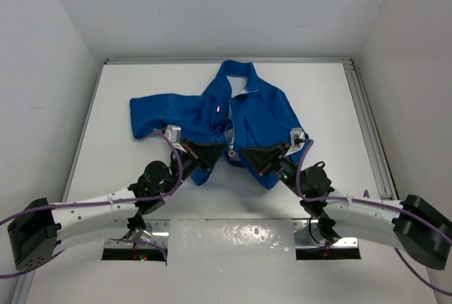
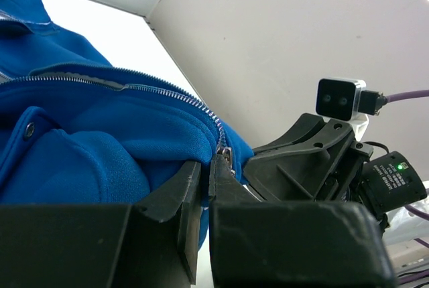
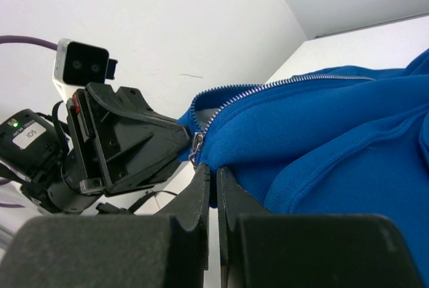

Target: Zip up the jacket

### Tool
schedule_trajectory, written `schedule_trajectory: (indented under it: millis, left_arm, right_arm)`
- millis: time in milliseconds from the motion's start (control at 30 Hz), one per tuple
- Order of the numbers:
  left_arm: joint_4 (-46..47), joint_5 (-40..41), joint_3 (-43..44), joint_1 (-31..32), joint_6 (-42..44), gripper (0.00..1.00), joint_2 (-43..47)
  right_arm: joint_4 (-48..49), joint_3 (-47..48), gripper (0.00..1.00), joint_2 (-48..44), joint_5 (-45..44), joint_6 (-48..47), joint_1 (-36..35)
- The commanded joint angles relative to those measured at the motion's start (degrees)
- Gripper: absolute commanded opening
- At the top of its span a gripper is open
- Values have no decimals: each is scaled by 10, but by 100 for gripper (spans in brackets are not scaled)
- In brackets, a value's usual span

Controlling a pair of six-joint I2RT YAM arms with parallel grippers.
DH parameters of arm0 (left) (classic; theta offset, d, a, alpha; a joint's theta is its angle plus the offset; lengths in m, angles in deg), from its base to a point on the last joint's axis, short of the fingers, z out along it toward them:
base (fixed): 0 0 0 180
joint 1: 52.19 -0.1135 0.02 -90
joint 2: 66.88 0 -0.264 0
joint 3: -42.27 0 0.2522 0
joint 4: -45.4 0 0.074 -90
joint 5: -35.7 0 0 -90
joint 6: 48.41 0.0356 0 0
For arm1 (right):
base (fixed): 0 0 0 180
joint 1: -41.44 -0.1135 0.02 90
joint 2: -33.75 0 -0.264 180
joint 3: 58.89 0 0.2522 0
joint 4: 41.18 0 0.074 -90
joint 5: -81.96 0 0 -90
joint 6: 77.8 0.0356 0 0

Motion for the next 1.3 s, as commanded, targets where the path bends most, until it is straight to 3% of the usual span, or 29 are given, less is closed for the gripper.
schedule_trajectory:
  millis: [0,1267]
  left_arm:
    - [49,-6,26,-1,2,0,7]
    - [53,-10,23,-23,-9,0,9]
  right_arm:
    - [38,1,0,-8,16,4,0]
    - [30,-1,0,-18,28,0,-1]
